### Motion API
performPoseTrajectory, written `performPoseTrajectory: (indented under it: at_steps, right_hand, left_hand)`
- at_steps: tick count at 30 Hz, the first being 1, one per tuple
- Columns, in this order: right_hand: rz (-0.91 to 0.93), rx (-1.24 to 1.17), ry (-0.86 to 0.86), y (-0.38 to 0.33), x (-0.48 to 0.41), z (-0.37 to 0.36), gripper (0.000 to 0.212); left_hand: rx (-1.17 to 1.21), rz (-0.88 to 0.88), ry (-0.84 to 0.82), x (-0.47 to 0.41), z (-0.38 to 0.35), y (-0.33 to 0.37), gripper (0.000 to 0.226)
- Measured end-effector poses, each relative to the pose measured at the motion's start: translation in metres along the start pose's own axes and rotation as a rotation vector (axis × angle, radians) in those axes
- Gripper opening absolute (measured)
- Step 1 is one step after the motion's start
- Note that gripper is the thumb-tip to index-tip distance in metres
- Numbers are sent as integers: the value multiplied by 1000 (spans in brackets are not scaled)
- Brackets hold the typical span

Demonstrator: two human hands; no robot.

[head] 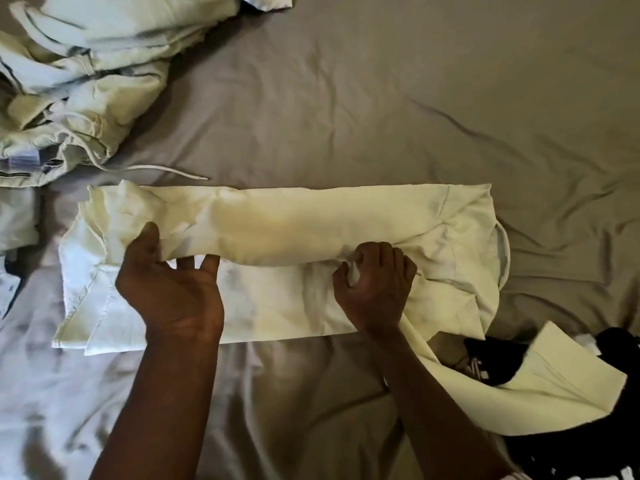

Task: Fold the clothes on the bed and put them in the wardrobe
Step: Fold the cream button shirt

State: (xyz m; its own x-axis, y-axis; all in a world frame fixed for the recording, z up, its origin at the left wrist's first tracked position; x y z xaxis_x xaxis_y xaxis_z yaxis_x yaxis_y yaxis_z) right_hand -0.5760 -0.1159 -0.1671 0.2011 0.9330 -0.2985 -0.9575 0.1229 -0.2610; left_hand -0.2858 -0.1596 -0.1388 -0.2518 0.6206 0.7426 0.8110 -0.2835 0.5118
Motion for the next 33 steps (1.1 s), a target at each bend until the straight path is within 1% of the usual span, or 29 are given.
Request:
performPoseTrajectory:
  at_steps: [4,6,8,9,10,12,13,15,17,19,21,22,23,25,26,27,28,29,30,31,32,33]
  right_hand:
    - [-206,52,4,13,5,2,34]
    - [-247,64,1,14,2,1,44]
    - [-264,57,8,11,-4,-3,52]
    - [-260,57,18,8,-6,-4,49]
    - [-248,57,33,5,-9,-5,41]
    - [-234,46,64,3,-13,-4,19]
    - [-242,34,73,5,-14,-2,12]
    - [-252,10,80,13,-13,1,5]
    - [-209,-24,82,18,-8,6,8]
    - [-116,-62,69,16,-6,11,10]
    - [-16,-65,59,11,-4,22,10]
    - [31,-56,65,9,-3,31,12]
    - [77,-45,76,6,-2,41,13]
    - [165,-33,78,4,4,55,19]
    - [204,-29,54,3,8,57,22]
    - [237,-24,10,4,13,54,25]
    - [258,-27,-47,5,17,48,28]
    - [264,-34,-103,6,21,41,31]
    - [247,-44,-141,8,23,37,32]
    - [206,-52,-150,11,23,35,32]
    - [138,-63,-130,16,21,37,32]
    - [45,-87,-80,22,17,41,34]
  left_hand:
    - [110,59,-34,7,-17,1,42]
    - [159,86,-17,12,-23,-5,62]
    - [225,113,-18,18,-30,-10,69]
    - [248,126,-19,21,-32,-13,69]
    - [263,137,-25,23,-33,-15,67]
    - [293,152,-58,26,-36,-17,61]
    - [285,154,-75,27,-36,-16,61]
    - [234,143,-92,29,-37,-12,66]
    - [176,128,-89,27,-35,-8,64]
    - [134,107,-88,25,-31,-4,62]
    - [87,62,-96,21,-27,3,68]
    - [53,37,-99,19,-26,6,67]
    - [15,2,-102,16,-23,10,57]
    - [-65,-72,-90,11,-12,17,28]
    - [-97,-107,-64,7,-3,19,18]
    - [-121,-127,-28,3,7,19,15]
    - [-139,-134,11,0,18,17,19]
    - [-170,-122,71,-6,31,13,30]
    - [-215,-102,148,-9,43,8,40]
    - [-268,-89,247,-16,61,5,45]
    - [-340,-86,354,-19,77,3,45]
    - [-462,-96,491,-16,92,4,46]
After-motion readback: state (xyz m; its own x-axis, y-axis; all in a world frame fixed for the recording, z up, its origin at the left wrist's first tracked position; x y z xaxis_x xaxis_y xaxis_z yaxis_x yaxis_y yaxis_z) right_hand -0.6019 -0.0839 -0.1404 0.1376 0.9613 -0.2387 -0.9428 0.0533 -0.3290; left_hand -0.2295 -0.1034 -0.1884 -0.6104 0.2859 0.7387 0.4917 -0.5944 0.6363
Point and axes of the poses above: each hand's wrist, its own x-axis away from the middle knuckle, its own z-axis out of the back of the hand, y = z × x, the point moved 10 cm from there along -x, towards the middle knuckle, and after that the axes turned 10 degrees about z, right-handed, at the moved point
